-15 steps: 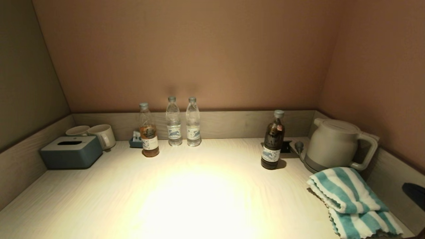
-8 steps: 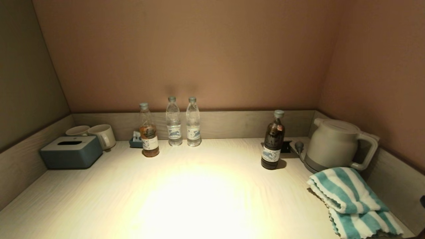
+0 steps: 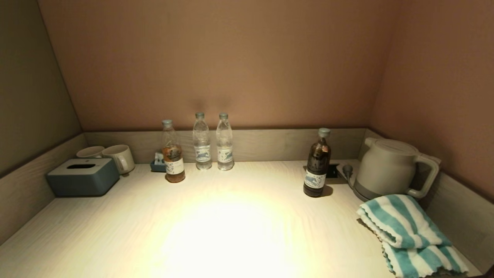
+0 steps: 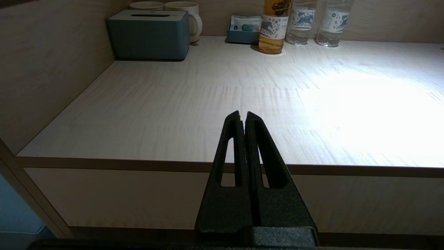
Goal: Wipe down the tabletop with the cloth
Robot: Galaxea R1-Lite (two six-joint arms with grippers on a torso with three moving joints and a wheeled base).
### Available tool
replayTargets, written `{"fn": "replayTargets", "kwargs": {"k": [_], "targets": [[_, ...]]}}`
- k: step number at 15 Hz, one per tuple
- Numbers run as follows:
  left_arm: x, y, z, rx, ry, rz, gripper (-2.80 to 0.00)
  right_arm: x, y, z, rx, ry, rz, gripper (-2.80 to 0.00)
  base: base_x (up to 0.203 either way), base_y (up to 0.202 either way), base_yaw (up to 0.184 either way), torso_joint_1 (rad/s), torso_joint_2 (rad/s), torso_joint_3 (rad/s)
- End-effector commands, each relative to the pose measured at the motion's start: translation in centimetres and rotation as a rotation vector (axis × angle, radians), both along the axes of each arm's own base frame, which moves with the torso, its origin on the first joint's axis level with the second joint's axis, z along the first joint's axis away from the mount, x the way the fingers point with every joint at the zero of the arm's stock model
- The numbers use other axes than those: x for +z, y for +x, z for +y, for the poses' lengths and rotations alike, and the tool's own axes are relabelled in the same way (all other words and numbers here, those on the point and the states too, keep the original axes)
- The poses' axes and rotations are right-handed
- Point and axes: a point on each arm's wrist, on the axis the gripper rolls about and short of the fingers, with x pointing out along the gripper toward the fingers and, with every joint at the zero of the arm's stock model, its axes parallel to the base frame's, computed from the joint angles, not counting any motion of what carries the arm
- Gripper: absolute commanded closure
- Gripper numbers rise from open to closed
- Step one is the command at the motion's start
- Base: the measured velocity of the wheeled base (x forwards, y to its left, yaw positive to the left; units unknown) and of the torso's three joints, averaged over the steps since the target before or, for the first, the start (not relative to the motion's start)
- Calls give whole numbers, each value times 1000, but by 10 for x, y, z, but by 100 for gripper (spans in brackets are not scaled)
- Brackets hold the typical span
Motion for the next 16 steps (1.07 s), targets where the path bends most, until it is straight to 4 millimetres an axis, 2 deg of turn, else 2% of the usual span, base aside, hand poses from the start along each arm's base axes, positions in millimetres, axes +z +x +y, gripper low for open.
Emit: {"fn": "replayTargets", "kwargs": {"k": [1,4,11,16], "targets": [[0,0,0,1,-1,2,0,-10,-12,0,3,-1,9,0,0,0,0,0,0,0],[0,0,0,1,-1,2,0,-10,-13,0,2,-1,10,0,0,0,0,0,0,0],[0,0,0,1,-1,2,0,-31,-49,-1,-8,1,-127,0,0,0,0,0,0,0],[0,0,0,1,-1,2,0,-35,-45,-2,-52,5,-123,0,0,0,0,0,0,0]]}}
